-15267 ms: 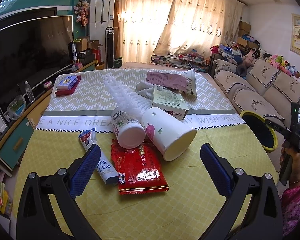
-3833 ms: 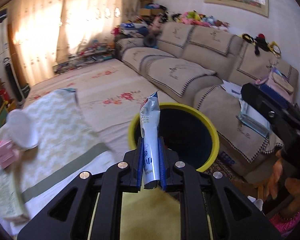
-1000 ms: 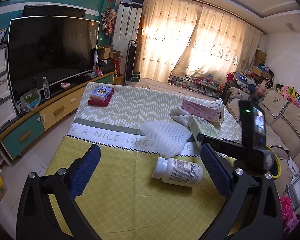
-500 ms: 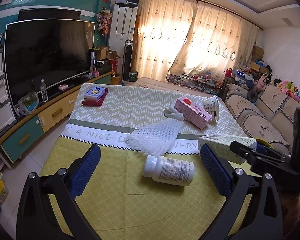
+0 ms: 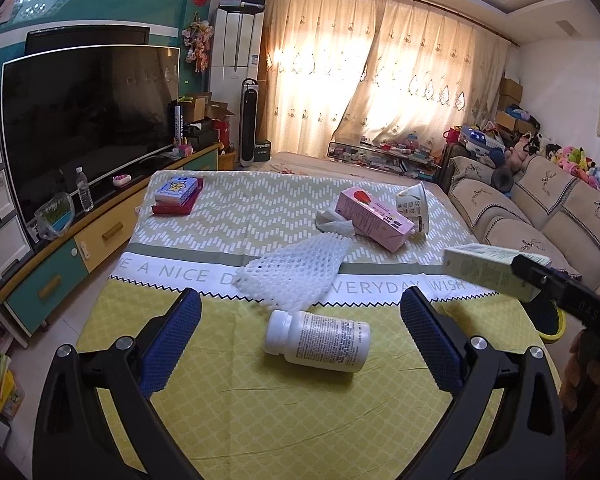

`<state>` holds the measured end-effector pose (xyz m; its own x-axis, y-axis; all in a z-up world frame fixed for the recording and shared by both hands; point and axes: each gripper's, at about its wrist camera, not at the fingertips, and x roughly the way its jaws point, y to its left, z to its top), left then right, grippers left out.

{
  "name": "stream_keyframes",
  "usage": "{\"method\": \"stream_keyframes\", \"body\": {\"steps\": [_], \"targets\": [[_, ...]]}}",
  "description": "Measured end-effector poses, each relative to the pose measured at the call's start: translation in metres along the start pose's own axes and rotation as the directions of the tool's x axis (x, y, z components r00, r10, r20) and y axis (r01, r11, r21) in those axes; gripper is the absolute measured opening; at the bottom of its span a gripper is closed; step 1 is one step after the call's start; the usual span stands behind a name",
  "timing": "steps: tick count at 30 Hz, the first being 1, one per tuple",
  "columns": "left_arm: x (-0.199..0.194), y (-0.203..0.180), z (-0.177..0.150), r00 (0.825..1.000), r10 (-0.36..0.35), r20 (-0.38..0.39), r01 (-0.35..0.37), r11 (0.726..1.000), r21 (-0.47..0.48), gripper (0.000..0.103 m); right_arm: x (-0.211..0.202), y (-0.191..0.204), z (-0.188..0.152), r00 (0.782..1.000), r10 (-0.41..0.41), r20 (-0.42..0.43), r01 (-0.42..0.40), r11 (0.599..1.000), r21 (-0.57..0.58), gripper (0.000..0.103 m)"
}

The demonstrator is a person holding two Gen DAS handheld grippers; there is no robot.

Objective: Collect trash
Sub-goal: 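Carry the package with the right gripper into the bin and release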

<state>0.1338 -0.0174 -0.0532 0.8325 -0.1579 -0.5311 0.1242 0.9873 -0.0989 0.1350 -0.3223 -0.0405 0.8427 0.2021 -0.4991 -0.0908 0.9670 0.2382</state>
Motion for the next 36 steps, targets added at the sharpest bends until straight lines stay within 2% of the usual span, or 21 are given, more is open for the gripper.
{"method": "stream_keyframes", "body": {"steps": [6,10,11,14,19,22,25,28,31,36], "targets": [[0.01,-0.012,-0.001,1.0,-0.01,-0.021,0.011,1.0,0.024,0.098,-0.015,-0.072,0.003,0.987,-0.153,0.037,0.15,0.985,0.081,0.069],[0.018,-0.022,-0.002,0.999,-0.016,-0.037,0.017,0.999,0.041,0.098,-0.02,-0.132,-0.001,0.954,-0.3,0.023,0.293,0.942,0.162,0.069],[0.02,-0.024,-0.002,0.999,-0.016,-0.041,0.018,0.999,0.045,0.098,-0.02,-0.15,-0.004,0.937,-0.35,0.013,0.342,0.922,0.182,0.069],[0.026,-0.031,-0.002,0.998,-0.019,-0.053,0.022,0.998,0.059,0.098,-0.017,-0.188,-0.012,0.903,-0.429,-0.015,0.422,0.879,0.221,0.069],[0.034,-0.042,-0.003,0.997,-0.024,-0.07,0.03,0.996,0.082,0.098,-0.004,-0.225,-0.023,0.862,-0.503,-0.055,0.501,0.835,0.228,0.07],[0.038,-0.046,-0.005,0.996,-0.026,-0.081,0.034,0.995,0.097,0.098,0.005,-0.232,-0.024,0.855,-0.515,-0.06,0.514,0.825,0.234,0.075],[0.042,-0.046,-0.011,0.995,-0.024,-0.099,0.035,0.993,0.11,0.098,0.002,-0.219,-0.02,0.871,-0.49,-0.025,0.483,0.846,0.226,0.079],[0.046,-0.041,-0.017,0.993,-0.024,-0.119,0.037,0.993,0.11,0.098,0.0,-0.187,-0.012,0.896,-0.443,0.013,0.432,0.879,0.203,0.081],[0.051,-0.034,-0.022,0.99,-0.017,-0.141,0.031,0.994,0.101,0.098,-0.001,-0.157,-0.005,0.93,-0.365,0.046,0.353,0.92,0.168,0.083],[0.062,-0.024,-0.027,0.988,0.014,-0.155,0.002,0.994,0.105,0.098,0.005,-0.112,0.0,0.962,-0.263,0.077,0.255,0.962,0.101,0.084]]}}
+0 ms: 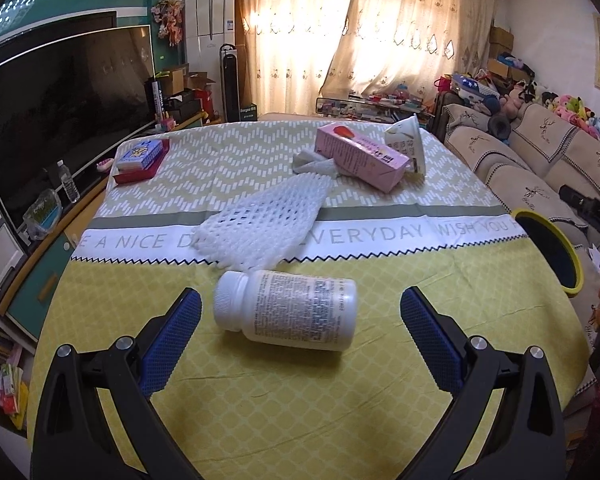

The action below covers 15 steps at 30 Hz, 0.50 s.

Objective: Collect trash
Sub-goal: 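Carry the package with the right gripper into the bin and release, then grasp the white pill bottle with the left gripper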

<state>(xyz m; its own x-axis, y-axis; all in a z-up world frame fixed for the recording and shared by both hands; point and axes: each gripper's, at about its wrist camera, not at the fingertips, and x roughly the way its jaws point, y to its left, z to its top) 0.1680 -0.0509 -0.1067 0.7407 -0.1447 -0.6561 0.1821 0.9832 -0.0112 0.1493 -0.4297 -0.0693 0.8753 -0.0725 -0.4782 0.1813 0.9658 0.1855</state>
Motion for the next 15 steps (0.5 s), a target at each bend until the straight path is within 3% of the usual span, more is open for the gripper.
{"method": "stream_keyframes", "body": {"steps": [5,12,15], "targets": [[0.014,0.01,0.001,1.0,0.016,-0.017,-0.015,1.0,0.018,0.098,0.005,0.03,-0.006,0.997,0.073,-0.013,-0.073,0.997,-0.032,0.085],[0.034,0.023,0.005,0.998,0.006,-0.06,-0.004,0.999,0.035,0.098,0.015,0.046,-0.016,0.994,0.092,-0.054,-0.095,0.994,-0.046,0.085],[0.041,0.028,0.006,0.995,-0.036,-0.09,0.038,0.999,0.02,0.098,0.019,0.046,-0.018,0.993,0.1,-0.069,-0.103,0.994,-0.044,0.085]]}}
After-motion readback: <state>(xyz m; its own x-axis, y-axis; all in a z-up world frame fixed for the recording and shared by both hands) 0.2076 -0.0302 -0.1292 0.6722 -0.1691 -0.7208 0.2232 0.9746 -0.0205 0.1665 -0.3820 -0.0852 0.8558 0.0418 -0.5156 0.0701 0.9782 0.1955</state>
